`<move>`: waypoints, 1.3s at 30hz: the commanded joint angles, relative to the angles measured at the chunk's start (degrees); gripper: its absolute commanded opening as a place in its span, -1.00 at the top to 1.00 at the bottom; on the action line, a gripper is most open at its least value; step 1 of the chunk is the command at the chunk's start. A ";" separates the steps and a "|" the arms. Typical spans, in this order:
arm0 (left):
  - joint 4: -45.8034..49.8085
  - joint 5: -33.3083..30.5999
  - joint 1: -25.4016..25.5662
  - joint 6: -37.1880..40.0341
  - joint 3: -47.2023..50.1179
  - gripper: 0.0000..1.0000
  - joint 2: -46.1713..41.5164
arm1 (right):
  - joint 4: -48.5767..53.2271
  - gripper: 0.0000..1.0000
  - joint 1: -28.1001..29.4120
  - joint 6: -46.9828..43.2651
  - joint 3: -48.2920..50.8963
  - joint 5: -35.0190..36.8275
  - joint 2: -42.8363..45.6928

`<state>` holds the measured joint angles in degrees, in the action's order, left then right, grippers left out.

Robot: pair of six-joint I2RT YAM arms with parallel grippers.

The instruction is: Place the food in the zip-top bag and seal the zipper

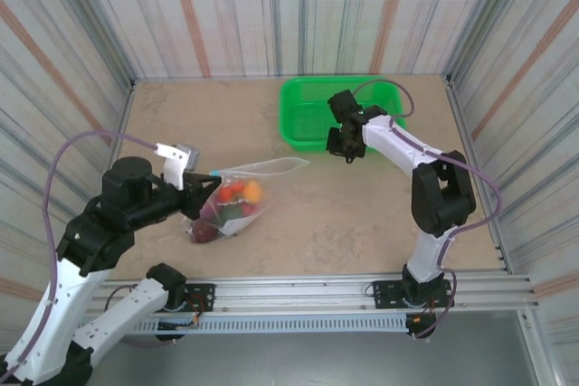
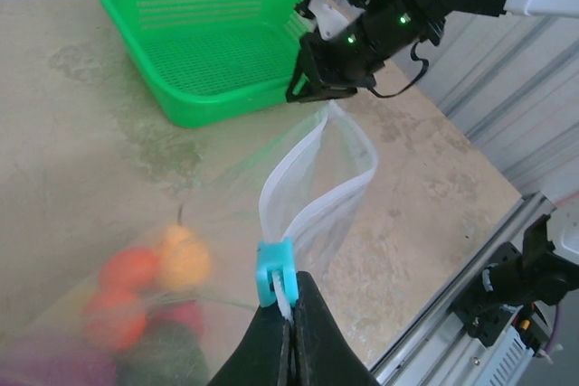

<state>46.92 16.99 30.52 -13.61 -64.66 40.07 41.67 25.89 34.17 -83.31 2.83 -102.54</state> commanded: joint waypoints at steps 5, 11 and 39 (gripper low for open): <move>-3.25 9.68 0.56 8.38 -1.40 1.00 2.73 | -12.71 0.25 6.38 -18.01 1.25 -16.50 22.07; -9.83 15.80 1.01 9.57 1.34 1.00 3.74 | -23.60 0.29 12.82 -32.36 8.45 -33.69 32.18; -7.90 17.03 10.61 26.17 -1.94 1.00 10.22 | -16.74 0.30 21.57 -46.31 4.39 -53.83 27.16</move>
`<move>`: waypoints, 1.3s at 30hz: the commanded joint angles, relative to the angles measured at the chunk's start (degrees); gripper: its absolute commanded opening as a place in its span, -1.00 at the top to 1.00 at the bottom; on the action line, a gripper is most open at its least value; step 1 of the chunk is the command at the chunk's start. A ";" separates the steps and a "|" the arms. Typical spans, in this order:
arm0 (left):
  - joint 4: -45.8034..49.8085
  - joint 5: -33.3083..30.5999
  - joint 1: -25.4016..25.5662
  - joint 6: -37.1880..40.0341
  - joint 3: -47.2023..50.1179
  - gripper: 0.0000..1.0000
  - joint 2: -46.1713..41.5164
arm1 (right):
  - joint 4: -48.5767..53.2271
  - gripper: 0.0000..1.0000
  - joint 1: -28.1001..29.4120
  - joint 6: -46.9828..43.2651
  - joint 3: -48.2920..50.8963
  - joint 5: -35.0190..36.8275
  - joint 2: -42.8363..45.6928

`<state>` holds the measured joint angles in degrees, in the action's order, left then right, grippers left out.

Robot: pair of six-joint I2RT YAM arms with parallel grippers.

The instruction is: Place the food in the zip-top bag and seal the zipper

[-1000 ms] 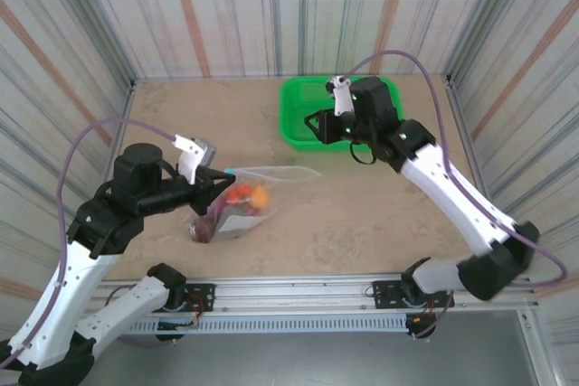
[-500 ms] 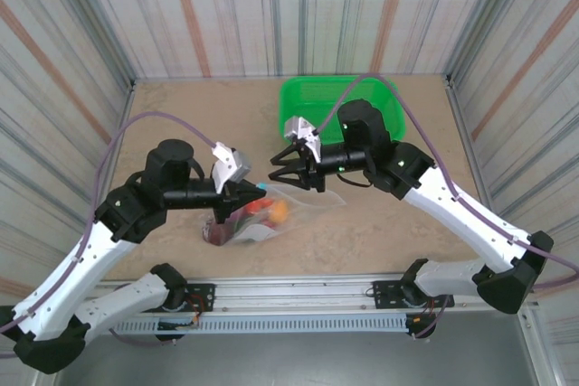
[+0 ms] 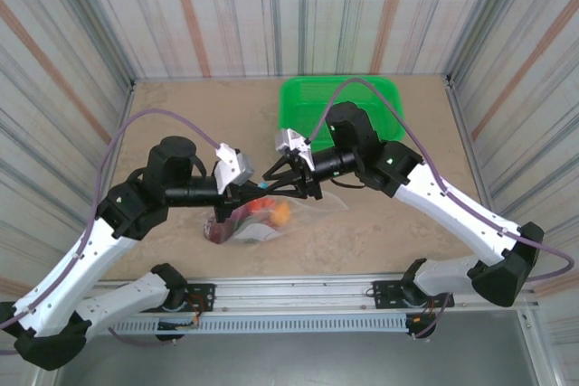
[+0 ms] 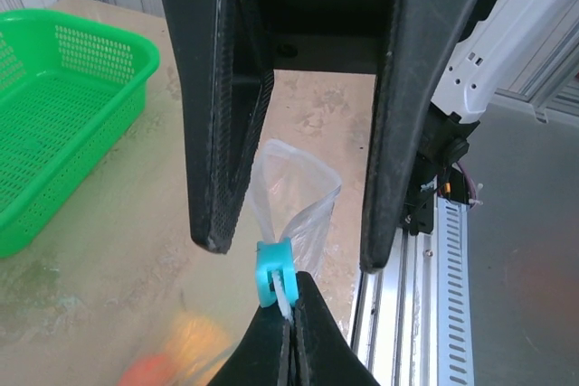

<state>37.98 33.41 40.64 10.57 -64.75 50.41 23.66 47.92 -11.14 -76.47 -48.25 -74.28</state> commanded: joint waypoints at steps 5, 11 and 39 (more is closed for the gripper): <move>1.05 0.28 0.54 2.75 -2.17 1.00 0.53 | 2.23 0.60 -0.46 -0.92 -2.96 -5.02 -2.25; 0.72 -0.40 0.59 2.62 -2.13 1.00 1.16 | 3.54 1.00 -0.98 -0.96 -2.72 -6.10 -2.18; -1.12 -8.37 -1.77 1.96 -3.38 1.00 -5.21 | 4.55 1.00 -3.62 -3.99 4.02 10.37 5.36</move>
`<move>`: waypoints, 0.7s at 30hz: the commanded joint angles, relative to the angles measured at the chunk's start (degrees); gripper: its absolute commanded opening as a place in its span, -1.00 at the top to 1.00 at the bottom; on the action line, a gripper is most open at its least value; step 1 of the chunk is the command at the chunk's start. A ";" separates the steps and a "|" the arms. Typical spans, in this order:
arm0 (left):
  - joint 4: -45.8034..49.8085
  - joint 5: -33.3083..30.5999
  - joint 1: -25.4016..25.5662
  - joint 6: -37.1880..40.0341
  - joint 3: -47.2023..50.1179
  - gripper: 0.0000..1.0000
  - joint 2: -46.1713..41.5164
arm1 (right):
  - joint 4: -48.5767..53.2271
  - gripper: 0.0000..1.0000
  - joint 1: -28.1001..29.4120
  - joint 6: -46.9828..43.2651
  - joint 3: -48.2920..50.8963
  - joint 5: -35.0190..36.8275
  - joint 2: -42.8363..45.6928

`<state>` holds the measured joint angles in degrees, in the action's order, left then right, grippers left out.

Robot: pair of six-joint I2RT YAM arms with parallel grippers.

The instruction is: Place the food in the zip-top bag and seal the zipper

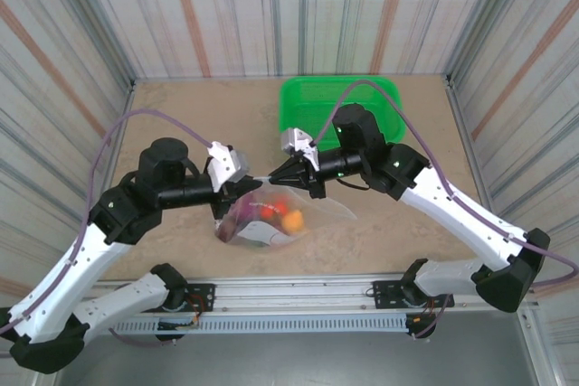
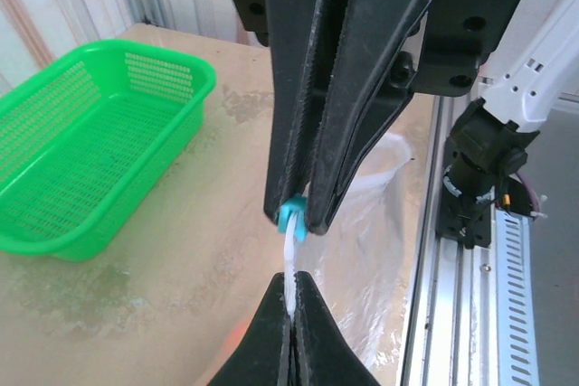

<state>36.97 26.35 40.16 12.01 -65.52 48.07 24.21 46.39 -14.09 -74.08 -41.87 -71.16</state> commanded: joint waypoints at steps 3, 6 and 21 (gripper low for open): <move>-1.22 -1.79 -2.40 -0.56 -2.25 1.00 -3.59 | 5.05 1.00 -2.55 -1.04 2.45 4.75 3.17; -2.31 -5.12 -2.78 -2.66 -1.75 1.00 -4.21 | 6.77 1.00 -2.67 -0.52 3.45 8.30 4.40; -5.67 -19.25 -4.48 -7.37 5.63 1.00 -7.94 | 13.15 1.00 -9.82 5.25 11.31 18.06 11.00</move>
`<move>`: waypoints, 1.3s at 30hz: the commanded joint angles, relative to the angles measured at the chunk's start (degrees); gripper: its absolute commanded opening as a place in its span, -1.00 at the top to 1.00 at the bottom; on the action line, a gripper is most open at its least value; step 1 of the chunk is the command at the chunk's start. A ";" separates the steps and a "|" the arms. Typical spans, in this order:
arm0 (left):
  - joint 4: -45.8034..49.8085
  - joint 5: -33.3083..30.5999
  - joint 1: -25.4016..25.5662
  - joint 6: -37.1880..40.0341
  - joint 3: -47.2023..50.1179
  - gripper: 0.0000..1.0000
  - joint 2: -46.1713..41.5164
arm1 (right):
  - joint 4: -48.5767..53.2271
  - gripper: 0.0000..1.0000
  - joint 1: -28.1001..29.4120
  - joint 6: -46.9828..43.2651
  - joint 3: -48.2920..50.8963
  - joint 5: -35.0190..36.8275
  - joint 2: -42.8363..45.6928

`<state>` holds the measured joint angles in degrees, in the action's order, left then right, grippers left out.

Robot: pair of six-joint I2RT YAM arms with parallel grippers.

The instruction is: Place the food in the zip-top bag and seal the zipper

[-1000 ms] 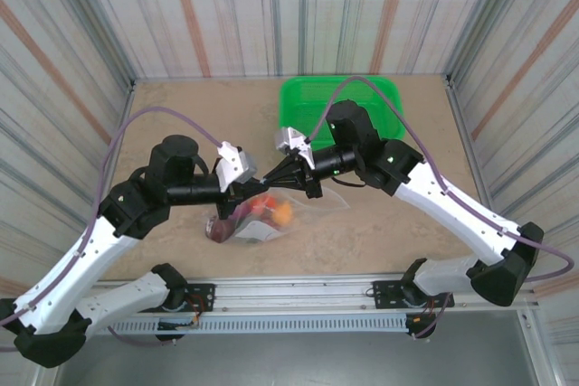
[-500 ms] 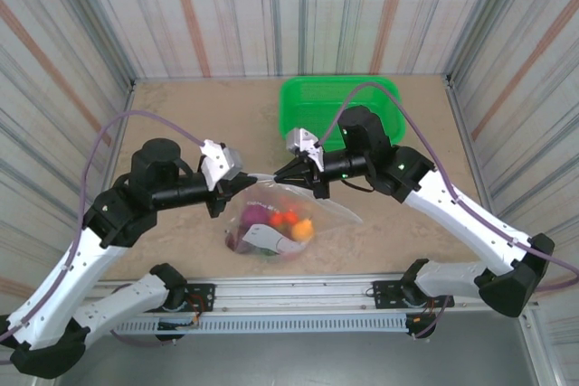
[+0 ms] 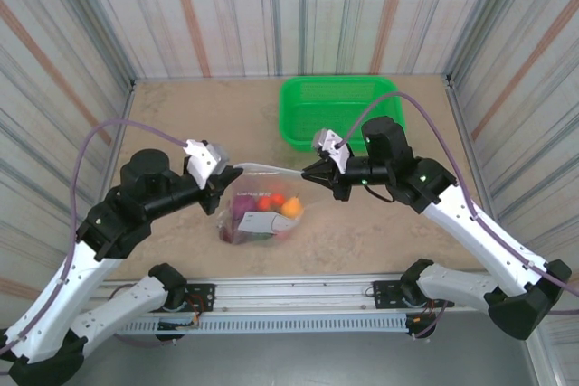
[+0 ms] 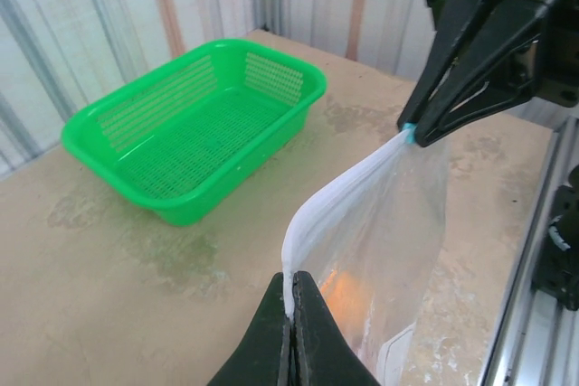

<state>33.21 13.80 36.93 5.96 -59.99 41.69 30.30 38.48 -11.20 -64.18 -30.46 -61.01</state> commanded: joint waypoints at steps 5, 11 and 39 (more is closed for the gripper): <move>1.06 -10.42 -1.98 -0.76 -0.23 1.00 -1.10 | 9.96 1.00 -3.53 2.73 2.29 12.27 1.23; 1.60 -11.47 -3.45 -2.00 0.34 1.00 -1.94 | 10.30 1.00 -5.47 4.12 4.93 19.51 3.96; -1.30 -28.08 13.91 -36.33 11.99 1.00 -5.21 | 4.10 1.00 -6.77 1.61 -5.58 35.81 -0.38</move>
<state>29.08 1.65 51.81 -21.41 -49.76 38.57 38.98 33.71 -10.61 -67.44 -0.54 -56.12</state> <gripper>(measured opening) 0.049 0.085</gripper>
